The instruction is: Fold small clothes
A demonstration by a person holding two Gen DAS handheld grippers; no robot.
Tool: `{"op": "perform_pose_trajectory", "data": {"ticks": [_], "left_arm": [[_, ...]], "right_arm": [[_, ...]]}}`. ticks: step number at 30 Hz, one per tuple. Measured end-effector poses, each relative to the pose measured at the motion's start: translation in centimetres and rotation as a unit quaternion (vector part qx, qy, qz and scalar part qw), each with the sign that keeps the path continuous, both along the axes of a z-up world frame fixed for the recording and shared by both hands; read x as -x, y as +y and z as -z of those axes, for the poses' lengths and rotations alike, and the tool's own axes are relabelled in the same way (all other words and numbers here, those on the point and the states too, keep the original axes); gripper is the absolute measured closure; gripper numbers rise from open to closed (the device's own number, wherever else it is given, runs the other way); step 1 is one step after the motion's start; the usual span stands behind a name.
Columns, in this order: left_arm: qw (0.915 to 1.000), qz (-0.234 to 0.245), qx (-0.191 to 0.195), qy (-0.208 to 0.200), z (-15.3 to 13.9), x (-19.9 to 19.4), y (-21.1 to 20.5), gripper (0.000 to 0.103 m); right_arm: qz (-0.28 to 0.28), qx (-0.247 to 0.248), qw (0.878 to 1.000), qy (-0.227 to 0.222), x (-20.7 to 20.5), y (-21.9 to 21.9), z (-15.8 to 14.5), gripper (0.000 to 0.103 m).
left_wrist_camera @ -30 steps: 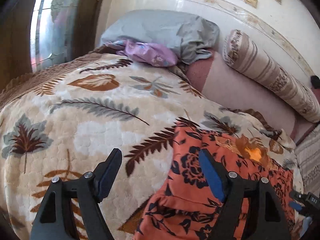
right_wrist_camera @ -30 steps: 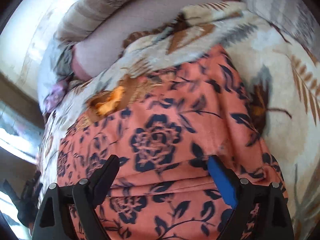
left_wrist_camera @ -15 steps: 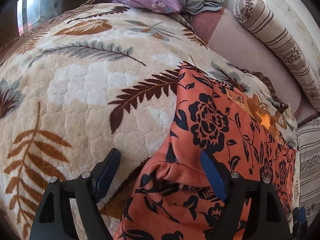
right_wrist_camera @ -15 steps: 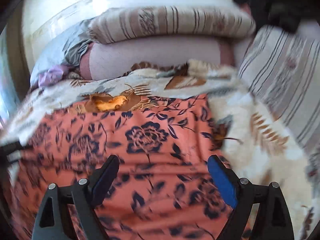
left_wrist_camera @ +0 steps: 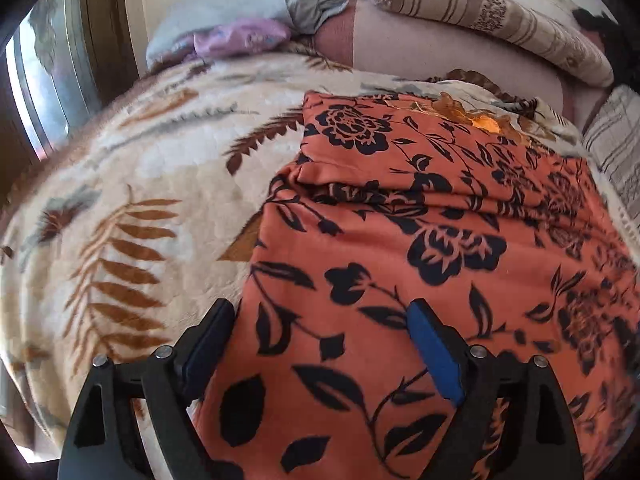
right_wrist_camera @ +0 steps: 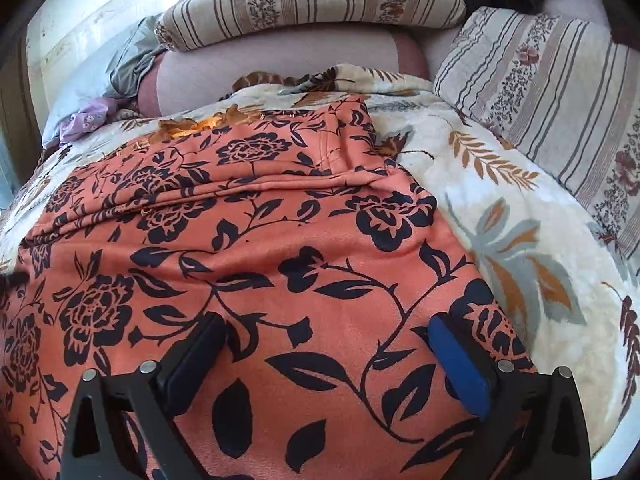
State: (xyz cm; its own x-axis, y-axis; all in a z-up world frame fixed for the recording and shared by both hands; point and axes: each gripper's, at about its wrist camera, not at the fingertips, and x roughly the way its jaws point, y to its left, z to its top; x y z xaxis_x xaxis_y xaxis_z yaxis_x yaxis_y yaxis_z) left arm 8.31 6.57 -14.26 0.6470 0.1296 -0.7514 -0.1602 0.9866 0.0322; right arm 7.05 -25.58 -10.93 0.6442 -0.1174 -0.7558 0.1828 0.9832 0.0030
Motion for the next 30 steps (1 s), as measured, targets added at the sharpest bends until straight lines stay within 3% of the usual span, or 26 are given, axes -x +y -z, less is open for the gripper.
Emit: {"op": "perform_pose_trajectory", "data": {"ticks": [6,11,14,17,22,30], "left_arm": [[0.9994,-0.007,0.028,-0.021,0.5,1.1,0.9,0.006],[0.9996,-0.02,0.016,-0.012,0.2,1.6,0.6,0.005],[0.9992,-0.029,0.017,-0.02,0.3,4.0,0.1,0.005],[0.9988,-0.017,-0.01,-0.045,0.7,6.1,-0.6,0.005],[0.9975,-0.011,-0.006,-0.07,1.1,7.0,-0.1,0.0],[0.9971,-0.021,-0.016,-0.071,1.2,6.9,-0.4,0.0]], "right_arm": [[-0.005,-0.011,1.0,-0.012,0.3,-0.2,0.0,0.001],[-0.013,-0.03,0.999,-0.024,0.9,-0.5,-0.2,0.001],[-0.018,-0.039,0.999,-0.031,1.3,-0.7,-0.3,0.001],[-0.021,-0.033,0.999,-0.031,1.6,-0.5,-0.2,0.001],[-0.02,-0.001,1.0,-0.022,2.0,0.4,-0.2,0.001],[-0.025,-0.002,0.999,-0.028,2.8,0.3,-0.1,0.001]]}}
